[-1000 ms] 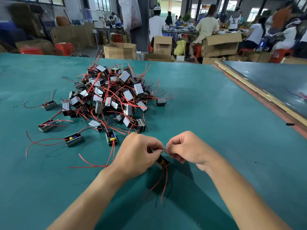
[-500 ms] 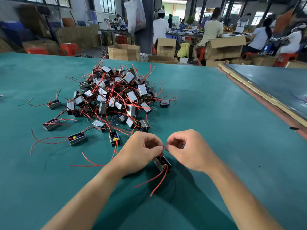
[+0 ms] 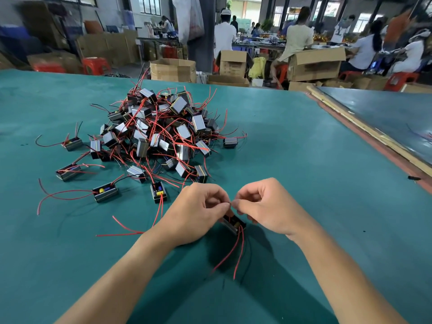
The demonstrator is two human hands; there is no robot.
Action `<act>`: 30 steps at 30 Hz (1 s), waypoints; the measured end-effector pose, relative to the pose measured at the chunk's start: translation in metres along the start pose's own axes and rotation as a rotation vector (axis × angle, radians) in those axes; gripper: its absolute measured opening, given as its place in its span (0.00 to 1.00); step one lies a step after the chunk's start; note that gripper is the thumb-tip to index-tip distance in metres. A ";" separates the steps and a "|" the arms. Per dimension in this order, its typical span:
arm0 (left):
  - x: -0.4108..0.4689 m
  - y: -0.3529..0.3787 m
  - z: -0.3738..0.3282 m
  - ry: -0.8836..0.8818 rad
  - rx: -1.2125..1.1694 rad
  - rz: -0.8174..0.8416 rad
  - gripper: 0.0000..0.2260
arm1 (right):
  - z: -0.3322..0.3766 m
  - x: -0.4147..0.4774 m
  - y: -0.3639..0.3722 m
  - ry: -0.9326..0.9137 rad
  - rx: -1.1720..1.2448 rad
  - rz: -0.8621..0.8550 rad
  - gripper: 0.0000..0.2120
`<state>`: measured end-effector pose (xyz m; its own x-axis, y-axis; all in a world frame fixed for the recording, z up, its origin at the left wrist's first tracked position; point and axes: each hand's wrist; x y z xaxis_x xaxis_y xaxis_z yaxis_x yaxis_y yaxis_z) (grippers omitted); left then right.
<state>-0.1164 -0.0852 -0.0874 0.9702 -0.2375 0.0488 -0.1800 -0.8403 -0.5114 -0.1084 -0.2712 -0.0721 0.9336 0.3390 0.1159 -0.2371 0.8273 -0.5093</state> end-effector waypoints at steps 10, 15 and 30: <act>-0.002 -0.001 -0.001 -0.063 -0.059 0.038 0.05 | -0.001 -0.001 -0.002 -0.123 -0.139 -0.021 0.07; -0.002 -0.002 -0.005 -0.083 -0.186 0.105 0.04 | 0.001 -0.002 -0.005 -0.210 -0.171 -0.007 0.08; -0.004 -0.006 -0.007 -0.111 -0.191 0.179 0.07 | 0.002 -0.004 -0.006 -0.202 -0.154 0.009 0.08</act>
<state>-0.1204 -0.0826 -0.0781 0.9300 -0.3447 -0.1278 -0.3676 -0.8689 -0.3316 -0.1113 -0.2767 -0.0673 0.8552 0.4419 0.2710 -0.1875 0.7511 -0.6330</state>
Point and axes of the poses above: each hand's wrist, its own x-axis towards the middle knuckle, its own y-axis out of the palm, z = x × y, and after that the axes turned 7 degrees about -y, right-handed
